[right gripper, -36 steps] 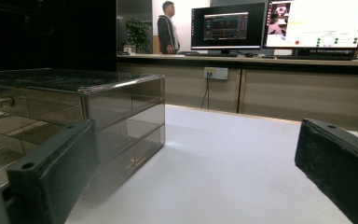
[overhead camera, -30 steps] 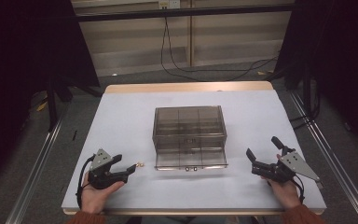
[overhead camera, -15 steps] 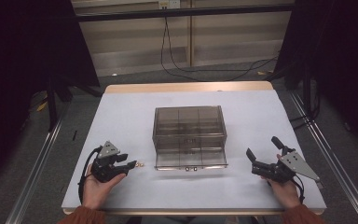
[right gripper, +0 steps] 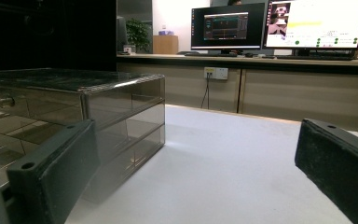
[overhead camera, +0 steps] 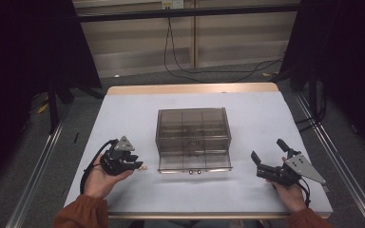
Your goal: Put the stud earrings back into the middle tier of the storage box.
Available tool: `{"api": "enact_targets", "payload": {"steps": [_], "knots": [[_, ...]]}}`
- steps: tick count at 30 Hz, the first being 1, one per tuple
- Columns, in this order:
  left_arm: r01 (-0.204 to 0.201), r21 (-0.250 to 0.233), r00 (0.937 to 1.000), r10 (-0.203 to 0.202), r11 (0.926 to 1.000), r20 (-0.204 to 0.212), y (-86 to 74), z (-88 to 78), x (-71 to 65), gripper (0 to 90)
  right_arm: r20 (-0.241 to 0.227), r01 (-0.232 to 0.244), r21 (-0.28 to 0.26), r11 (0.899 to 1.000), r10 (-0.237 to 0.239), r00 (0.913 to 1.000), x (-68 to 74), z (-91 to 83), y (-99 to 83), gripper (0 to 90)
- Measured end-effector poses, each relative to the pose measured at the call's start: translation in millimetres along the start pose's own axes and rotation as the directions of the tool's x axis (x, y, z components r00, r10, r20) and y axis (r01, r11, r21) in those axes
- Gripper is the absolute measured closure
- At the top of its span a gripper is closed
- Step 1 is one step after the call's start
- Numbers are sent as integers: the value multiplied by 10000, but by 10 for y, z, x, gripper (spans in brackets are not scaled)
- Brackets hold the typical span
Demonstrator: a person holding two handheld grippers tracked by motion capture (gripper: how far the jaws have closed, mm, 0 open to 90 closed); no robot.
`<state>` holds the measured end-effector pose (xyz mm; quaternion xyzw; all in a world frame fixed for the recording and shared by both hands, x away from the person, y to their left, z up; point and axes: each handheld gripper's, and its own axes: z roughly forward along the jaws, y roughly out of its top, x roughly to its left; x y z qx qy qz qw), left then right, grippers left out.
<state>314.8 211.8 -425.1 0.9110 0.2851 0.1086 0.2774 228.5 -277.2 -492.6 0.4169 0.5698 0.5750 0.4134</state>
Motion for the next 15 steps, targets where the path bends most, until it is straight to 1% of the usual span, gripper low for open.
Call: {"api": "enact_targets", "payload": {"steps": [1, 3, 4, 5, 6, 7, 8, 9, 10, 11, 12, 13, 14, 15], "knots": [[-178, 246, 9998, 176, 9995, 110, 18, 9, 16, 718, -2, 3, -1, 10000, -3, 10000, 0, 0, 0, 0], [-274, 450, 9995, 266, 9986, 184, 47, 39, 29, 728, -2, -8, 1, 10000, 8, 10000, -1, 1, 0, 0], [-274, 450, 9995, 266, 9986, 184, 47, 39, 29, 732, 3, -24, 12, 10000, 24, 10000, 0, 0, 0, 0], [-350, 616, 9992, 337, 9975, 225, 66, 56, 40, 732, 3, -24, 12, 10000, 24, 10000, 0, 0, 0, 0], [-541, 924, 9981, 511, 9943, 353, 104, 79, 65, 744, -1, 3, 2, 10000, -3, 10000, 0, 1, 0, 0], [-555, 1059, 9979, 515, 9928, 400, 120, 94, 73, 752, -1, 1, 1, 10000, -1, 10000, 0, 0, 0, 0], [-681, 1286, 9971, 631, 9894, 423, 136, 107, 82, 755, -2, 2, -1, 10000, -2, 10000, 0, 0, 0, 0], [-681, 1286, 9971, 631, 9894, 423, 136, 107, 82, 755, -2, 2, -1, 10000, -2, 10000, 0, 0, 0, 0], [-747, 1462, 9964, 678, 9864, 517, 145, 130, 86, 750, 0, 5, 1, 10000, -5, 10000, 0, 0, 0, 0], [-953, 1958, 9939, 824, 9760, 733, 155, 158, 90, 744, -1, 1, 2, 10000, -1, 10000, 0, 0, 0, 0], [-1129, 2168, 9923, 990, 9697, 740, 162, 166, 97, 748, 1, -3, -2, 10000, 3, 10000, -1, 0, 0, 0], [-1021, 2210, 9933, 873, 9699, 755, 159, 182, 94, 752, -3, 0, 0, 10000, 0, 10000, -1, 0, 0, 0], [-1082, 2314, 9924, 914, 9668, 820, 165, 190, 102, 753, -3, 3, 2, 10000, -3, 10000, 0, 0, 0, 0], [-1082, 2314, 9924, 914, 9668, 820, 165, 190, 102, 759, -3, 3, 0, 10000, -3, 10000, -1, 0, 0, 0]]}}
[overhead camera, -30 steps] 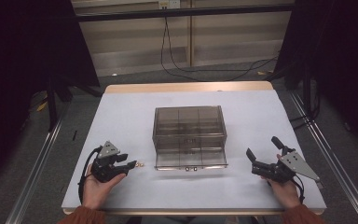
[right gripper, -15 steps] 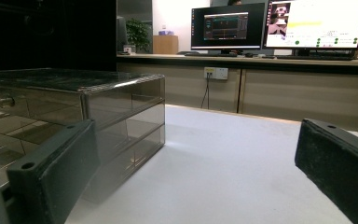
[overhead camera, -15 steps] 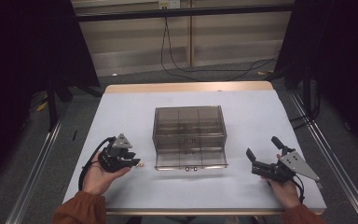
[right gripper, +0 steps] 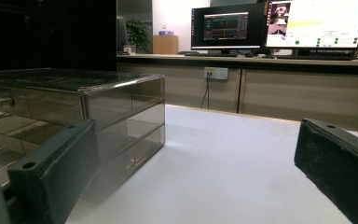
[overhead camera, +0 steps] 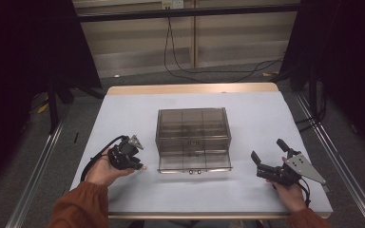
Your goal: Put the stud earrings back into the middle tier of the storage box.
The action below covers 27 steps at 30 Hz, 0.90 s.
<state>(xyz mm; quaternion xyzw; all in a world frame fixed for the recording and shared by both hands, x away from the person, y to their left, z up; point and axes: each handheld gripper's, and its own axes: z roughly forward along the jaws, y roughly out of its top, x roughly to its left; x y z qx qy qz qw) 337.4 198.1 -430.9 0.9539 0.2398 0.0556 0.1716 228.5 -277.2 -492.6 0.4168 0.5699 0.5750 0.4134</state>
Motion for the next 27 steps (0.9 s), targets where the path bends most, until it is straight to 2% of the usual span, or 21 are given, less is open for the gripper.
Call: {"api": "enact_targets", "payload": {"steps": [1, 7, 12, 14, 17, 19, 20, 25, 27], "knots": [[-54, 165, 10000, 54, 9998, -17, 13, 19, 17, 760, 0, -1, 0, 10000, 1, 10000, 0, 0, 0, 0], [-241, 475, 9997, 236, 9986, 108, 91, 50, 78, 782, 1, 1, 2, 10000, -1, 10000, 0, 0, 0, 0], [-487, 1017, 9982, 448, 9936, 406, 150, 100, 125, 798, -1, -3, 1, 10000, 3, 10000, 0, 0, 0, 0], [-518, 1123, 9982, 481, 9923, 356, 167, 108, 137, 798, 8, -27, 10, 10000, 27, 10000, 0, -1, 0, 0], [-502, 1116, 9983, 464, 9925, 360, 179, 108, 137, 799, 6, -23, 11, 10000, 23, 10000, 0, 0, 0, 0], [-575, 1171, 9980, 540, 9915, 327, 196, 108, 137, 800, -1, -5, 4, 10000, 5, 10000, -1, 0, 0, 0], [-729, 1290, 9967, 676, 9890, 450, 215, 104, 135, 800, 1, -7, 1, 10000, 7, 10000, 0, 0, 0, 0], [-661, 1215, 9973, 617, 9904, 391, 213, 111, 106, 800, 5, -23, 11, 10000, 23, 10000, 0, 0, 0, 0], [-800, 1225, 9963, 754, 9892, 415, 211, 108, 112, 800, 5, -25, 11, 10000, 25, 10000, 0, -1, 0, 0]]}}
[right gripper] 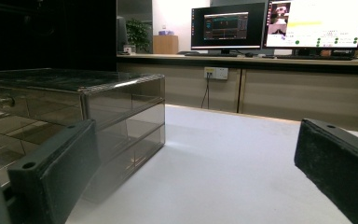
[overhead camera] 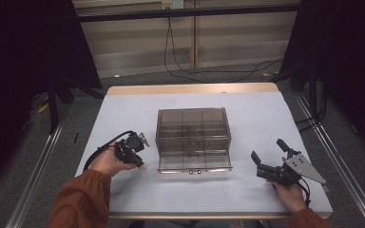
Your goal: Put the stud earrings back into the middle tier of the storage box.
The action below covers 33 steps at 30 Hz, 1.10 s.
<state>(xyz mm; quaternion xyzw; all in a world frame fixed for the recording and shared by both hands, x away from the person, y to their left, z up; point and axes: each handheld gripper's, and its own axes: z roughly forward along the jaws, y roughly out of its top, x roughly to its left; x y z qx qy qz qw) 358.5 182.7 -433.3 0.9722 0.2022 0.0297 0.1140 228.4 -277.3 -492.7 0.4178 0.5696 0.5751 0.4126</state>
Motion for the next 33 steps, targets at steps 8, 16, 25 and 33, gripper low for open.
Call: {"api": "enact_targets", "payload": {"steps": [8, 16, 25, 33], "knots": [[-187, -151, 9998, 189, 9997, 95, -18, -44, -55, 785, -3, 20, -8, 10000, -20, 10000, -1, 1, 0, 0], [-153, 229, 9997, 149, 9996, 201, -4, 51, 1, 867, 3, -8, -1, 10000, 8, 10000, 0, 0, 0, 0], [110, 94, 9996, -113, 9999, 276, -60, 75, -2, 844, 14, 34, -10, 10000, -34, 10000, 0, 0, 0, 0], [486, -336, 9983, -475, 9983, 327, -135, 63, 12, 859, -2, 22, -14, 10000, -22, 10000, 0, 0, 0, 0]]}}
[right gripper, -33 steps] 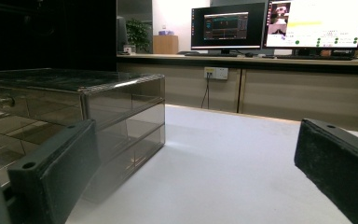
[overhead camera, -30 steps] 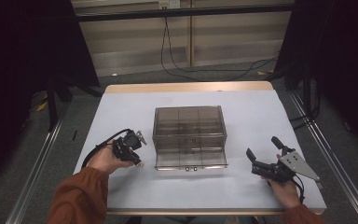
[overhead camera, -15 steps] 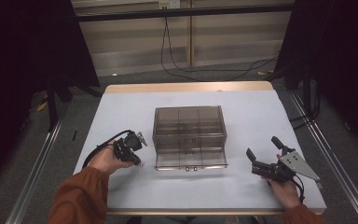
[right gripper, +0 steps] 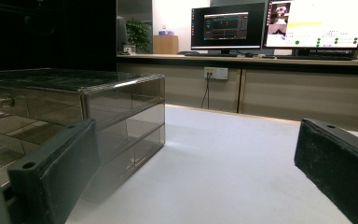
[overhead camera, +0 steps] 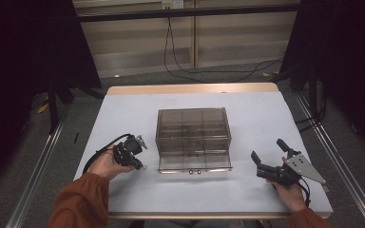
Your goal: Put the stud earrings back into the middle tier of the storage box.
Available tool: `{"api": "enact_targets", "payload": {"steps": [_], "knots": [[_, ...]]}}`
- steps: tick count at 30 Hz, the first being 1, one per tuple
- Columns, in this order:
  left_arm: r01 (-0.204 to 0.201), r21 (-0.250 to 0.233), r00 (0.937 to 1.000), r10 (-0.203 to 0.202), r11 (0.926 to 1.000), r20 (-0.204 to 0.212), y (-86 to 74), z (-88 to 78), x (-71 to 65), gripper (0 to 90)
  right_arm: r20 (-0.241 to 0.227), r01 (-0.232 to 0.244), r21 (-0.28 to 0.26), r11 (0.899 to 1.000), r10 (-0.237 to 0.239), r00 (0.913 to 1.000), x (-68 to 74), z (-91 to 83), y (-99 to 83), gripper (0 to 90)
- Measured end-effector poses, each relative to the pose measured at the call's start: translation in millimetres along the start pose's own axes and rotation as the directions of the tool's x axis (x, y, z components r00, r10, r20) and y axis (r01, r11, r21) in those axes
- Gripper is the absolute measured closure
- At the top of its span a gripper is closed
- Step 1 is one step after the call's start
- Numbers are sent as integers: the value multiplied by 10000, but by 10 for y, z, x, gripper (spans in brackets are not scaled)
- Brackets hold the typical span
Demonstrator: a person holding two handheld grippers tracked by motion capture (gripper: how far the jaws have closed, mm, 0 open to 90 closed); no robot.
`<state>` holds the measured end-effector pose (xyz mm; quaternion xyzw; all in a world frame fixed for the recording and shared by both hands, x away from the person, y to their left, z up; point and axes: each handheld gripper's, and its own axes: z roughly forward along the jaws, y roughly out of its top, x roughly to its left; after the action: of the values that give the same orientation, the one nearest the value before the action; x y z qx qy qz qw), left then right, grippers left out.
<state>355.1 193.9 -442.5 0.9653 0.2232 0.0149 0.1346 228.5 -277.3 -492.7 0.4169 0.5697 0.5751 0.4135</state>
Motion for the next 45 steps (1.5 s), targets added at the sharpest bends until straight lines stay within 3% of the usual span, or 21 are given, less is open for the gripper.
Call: {"api": "enact_targets", "payload": {"steps": [7, 10, 11, 13, 14, 15, 17, 18, 19, 20, 21, 22, 23, 25, 26, 28, 29, 31, 37, 43, 45], "knots": [[487, -997, 9988, -491, 9938, -17, -135, -22, -18, 859, 0, -9, 4, 10000, 9, 10000, -1, 0, 0, 0], [743, -1916, 9969, -781, 9786, -121, -218, -83, -49, 859, 7, -25, 13, 10000, 25, 10000, 0, 0, 0, 0], [743, -1916, 9969, -781, 9786, -121, -218, -83, -49, 859, 7, -25, 14, 10000, 25, 10000, 0, -1, 0, 0], [941, -2587, 9949, -1000, 9614, -96, -252, -128, -72, 859, 8, -25, 14, 10000, 25, 10000, 0, 0, 0, 0], [1141, -3121, 9927, -1203, 9432, -5, -289, -182, -83, 859, 7, -23, 11, 10000, 23, 10000, 0, -1, 0, 0], [1141, -3121, 9927, -1203, 9432, -5, -289, -182, -83, 860, 1, -6, 0, 10000, 6, 10000, 0, 0, 0, 0], [1253, -3681, 9903, -1384, 9213, -95, -315, -213, -122, 860, 6, -26, 16, 10000, 26, 10000, 0, -1, 0, 0], [1253, -3681, 9903, -1384, 9213, -95, -315, -213, -122, 860, 6, -26, 16, 10000, 26, 10000, 0, -1, 0, 0], [1359, -3951, 9887, -1497, 9085, -43, -318, -226, -149, 861, 1, -7, 5, 10000, 7, 10000, -1, 0, 0, 0], [1359, -3951, 9887, -1497, 9085, -43, -318, -226, -149, 861, 1, -7, 5, 10000, 7, 10000, -1, 0, 0, 0], [1447, -4177, 9864, -1639, 8970, -103, -317, -256, -175, 861, 0, 1, 2, 10000, -1, 10000, 0, 0, 0, 0], [1447, -4177, 9864, -1639, 8970, -103, -317, -256, -175, 861, 0, 1, 2, 10000, -1, 10000, 0, 0, 0, 0], [1374, -4461, 9879, -1554, 8844, -37, -316, -281, -199, 861, 1, -4, -1, 10000, 4, 10000, 0, 0, 0, 0], [1319, -4685, 9887, -1500, 8735, -14, -302, -297, -224, 860, -2, -4, 0, 10000, 4, 10000, 0, 0, 0, 0], [1319, -4685, 9887, -1500, 8735, -14, -302, -297, -224, 860, -1, -6, -1, 10000, 6, 10000, -1, 0, 0, 0], [1238, -5057, 9903, -1390, 8538, 78, -268, -339, -264, 861, 12, 5, -2, 10000, -5, 10000, -1, 0, 0, 0], [1238, -5057, 9903, -1390, 8538, 78, -268, -339, -264, 860, 12, 5, -2, 10000, -5, 10000, -1, 0, 0, 0], [1192, -5243, 9910, -1332, 8431, 111, -235, -374, -288, 860, 0, -9, -2, 10000, 9, 10000, 0, 0, 0, 0], [865, -5471, 9954, -953, 8326, 125, -116, -460, -405, 860, 1, -2, -1, 10000, 2, 10000, 0, 0, 0, 0], [251, -5341, 9995, -327, 8451, -48, 81, -471, -518, 860, 16, 8, 0, 10000, -8, 10000, 0, 0, 0, 0], [230, -5362, 9997, -263, 8438, 15, 111, -471, -531, 860, 0, -3, -4, 10000, 3, 10000, 0, 0, 0, 0]]}}
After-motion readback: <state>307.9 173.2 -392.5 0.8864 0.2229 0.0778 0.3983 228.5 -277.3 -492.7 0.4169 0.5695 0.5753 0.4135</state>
